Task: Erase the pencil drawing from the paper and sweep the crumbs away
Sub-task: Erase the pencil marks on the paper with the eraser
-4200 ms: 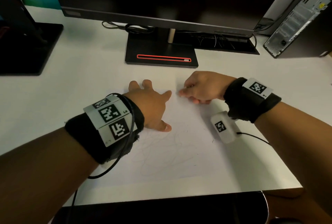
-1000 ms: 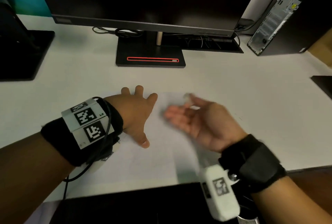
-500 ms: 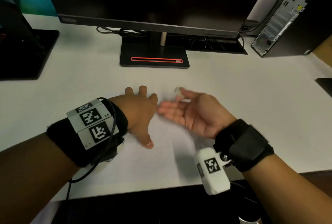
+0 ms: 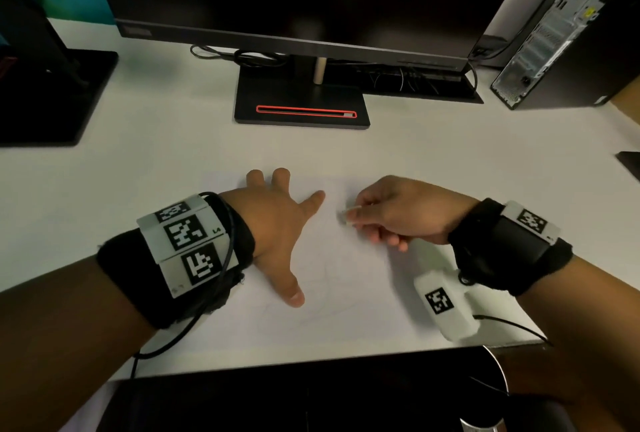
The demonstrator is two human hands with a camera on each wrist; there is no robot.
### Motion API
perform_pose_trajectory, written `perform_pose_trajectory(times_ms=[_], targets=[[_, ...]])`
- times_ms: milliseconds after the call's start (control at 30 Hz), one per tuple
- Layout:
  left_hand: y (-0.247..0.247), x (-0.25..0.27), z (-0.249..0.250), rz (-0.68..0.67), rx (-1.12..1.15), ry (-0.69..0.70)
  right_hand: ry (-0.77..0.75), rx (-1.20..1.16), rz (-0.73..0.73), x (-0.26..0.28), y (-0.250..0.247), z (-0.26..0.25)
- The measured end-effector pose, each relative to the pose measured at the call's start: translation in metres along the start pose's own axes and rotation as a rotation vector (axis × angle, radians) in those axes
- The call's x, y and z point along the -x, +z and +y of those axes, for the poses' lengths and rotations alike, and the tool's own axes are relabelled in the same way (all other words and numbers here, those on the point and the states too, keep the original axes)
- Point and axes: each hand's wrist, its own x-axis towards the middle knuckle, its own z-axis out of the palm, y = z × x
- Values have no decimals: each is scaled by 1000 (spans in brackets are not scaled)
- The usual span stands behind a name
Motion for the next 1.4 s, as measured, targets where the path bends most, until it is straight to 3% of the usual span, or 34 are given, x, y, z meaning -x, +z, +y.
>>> perform_pose_trajectory(times_ms=[133,200,300,433,600,700,833,967,1100,1200,1333,1400], targets=[[0,1,-1,9,-5,6,9,142,275,-14,-16,-2],[0,1,-1,13,-9,9,-10,192,224,-11,-9,-4],[0,1,-1,17,-9,14,-5,183,37,-5,4,-8],[0,1,-1,25,-12,17,32,116,181,-15,-12,-6],[0,-2,-1,24,0,25,9,132,-2,-8,2,-8],[1,-2,-1,33,-8,26,15,84,138,-11,-7,-5],[1,0,-1,32,3,26,5,154,0,-5,8,-7],[1,2,-1,30,6,21,40,63,136,-8,-2,-6],[0,2,-2,23,-2,13,32,89,34,-7,7,-10],[1,1,-1,14,2,9,50,53,148,-12,-3,-9],[1,1,-2,13,7,17,22,141,42,-11,7,-14],[1,0,-1,21,0,18,37,115,98,-15,0,-15]])
